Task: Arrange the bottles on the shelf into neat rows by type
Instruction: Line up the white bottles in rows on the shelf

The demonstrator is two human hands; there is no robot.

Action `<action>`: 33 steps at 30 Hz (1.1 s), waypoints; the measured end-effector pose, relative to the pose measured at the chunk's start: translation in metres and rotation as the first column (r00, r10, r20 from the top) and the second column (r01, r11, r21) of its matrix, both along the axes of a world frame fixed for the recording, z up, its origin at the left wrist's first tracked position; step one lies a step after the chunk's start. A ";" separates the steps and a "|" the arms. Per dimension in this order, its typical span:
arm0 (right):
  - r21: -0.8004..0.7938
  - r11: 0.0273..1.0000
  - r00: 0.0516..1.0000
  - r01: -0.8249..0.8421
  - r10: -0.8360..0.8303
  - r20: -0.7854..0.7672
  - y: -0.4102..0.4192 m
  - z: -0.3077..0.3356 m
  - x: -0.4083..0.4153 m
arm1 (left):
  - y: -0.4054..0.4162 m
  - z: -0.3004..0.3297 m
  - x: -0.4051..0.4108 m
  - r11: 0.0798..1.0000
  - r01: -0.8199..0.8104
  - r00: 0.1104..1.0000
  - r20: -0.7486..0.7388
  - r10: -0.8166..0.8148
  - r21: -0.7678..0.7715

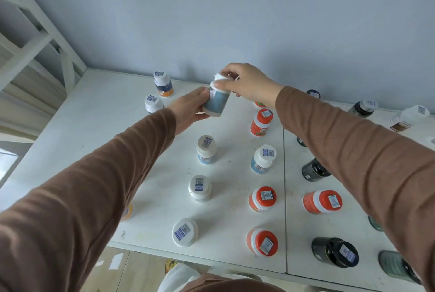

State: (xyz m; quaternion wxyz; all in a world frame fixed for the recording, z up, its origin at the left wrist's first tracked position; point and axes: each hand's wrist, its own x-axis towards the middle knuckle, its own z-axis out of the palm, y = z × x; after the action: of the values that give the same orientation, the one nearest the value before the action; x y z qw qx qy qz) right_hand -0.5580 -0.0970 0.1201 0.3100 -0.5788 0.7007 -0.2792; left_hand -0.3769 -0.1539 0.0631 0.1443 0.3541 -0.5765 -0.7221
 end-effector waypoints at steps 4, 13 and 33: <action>-0.007 0.995 0.968 -0.103 0.099 -0.230 0.004 -0.020 0.012 | -0.002 -0.015 0.010 0.976 0.105 0.987 0.138 -0.080 -0.189; 0.077 0.987 0.898 -0.145 0.163 -0.408 0.003 -0.058 0.033 | 0.000 -0.028 0.030 0.787 0.248 0.836 0.535 0.121 -0.565; -0.150 0.989 0.906 -0.006 -0.057 -0.419 0.188 -0.004 0.070 | 0.141 0.047 0.097 0.409 0.337 0.881 0.437 0.179 -0.848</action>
State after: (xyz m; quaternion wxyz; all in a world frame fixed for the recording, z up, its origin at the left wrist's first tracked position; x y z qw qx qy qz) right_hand -0.4880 0.0908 0.1166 0.1038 -0.6375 0.7361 -0.2024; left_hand -0.2801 -0.0125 0.1104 0.1349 0.3508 -0.9066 -0.1917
